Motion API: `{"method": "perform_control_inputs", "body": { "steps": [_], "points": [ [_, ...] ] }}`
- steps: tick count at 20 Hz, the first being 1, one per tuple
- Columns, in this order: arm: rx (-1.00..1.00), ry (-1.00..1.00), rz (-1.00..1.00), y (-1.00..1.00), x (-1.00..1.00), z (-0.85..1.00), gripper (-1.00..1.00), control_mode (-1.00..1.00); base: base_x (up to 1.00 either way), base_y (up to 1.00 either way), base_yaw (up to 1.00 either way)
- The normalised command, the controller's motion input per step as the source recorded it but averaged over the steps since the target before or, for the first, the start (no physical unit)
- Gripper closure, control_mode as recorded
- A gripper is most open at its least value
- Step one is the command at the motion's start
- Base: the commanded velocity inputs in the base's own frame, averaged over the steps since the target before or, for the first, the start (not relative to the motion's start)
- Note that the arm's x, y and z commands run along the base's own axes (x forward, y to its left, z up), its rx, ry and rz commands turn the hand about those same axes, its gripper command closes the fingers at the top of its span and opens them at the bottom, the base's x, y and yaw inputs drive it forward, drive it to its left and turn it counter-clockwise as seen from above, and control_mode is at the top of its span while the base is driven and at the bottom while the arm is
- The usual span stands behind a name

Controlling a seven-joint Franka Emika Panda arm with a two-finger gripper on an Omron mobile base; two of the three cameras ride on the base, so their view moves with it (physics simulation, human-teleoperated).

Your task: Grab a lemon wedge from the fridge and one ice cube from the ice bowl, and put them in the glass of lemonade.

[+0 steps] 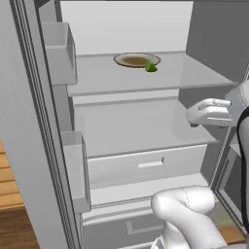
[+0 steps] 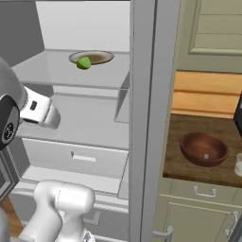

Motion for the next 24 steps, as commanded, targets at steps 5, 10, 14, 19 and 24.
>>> {"method": "perform_control_inputs", "body": {
  "steps": [5,10,14,19,24],
  "points": [
    [0.1,-0.19,0.0,0.11,0.17,0.81,-1.0,-1.0,0.0,0.0,0.0],
    [-0.13,0.08,0.0,0.17,0.57,0.89,-1.0,-1.0,0.0,0.0,0.0],
    [-0.12,0.32,0.0,0.09,1.0,0.05,-1.0,-1.0,0.0,0.0,0.0],
    [0.0,0.04,0.0,-0.05,0.54,-0.56,-1.0,-1.0,0.0,0.0,0.0],
    [-0.15,-0.15,0.0,0.0,0.35,-0.14,-1.0,-1.0,0.0,0.0,0.0]
  ]
}}
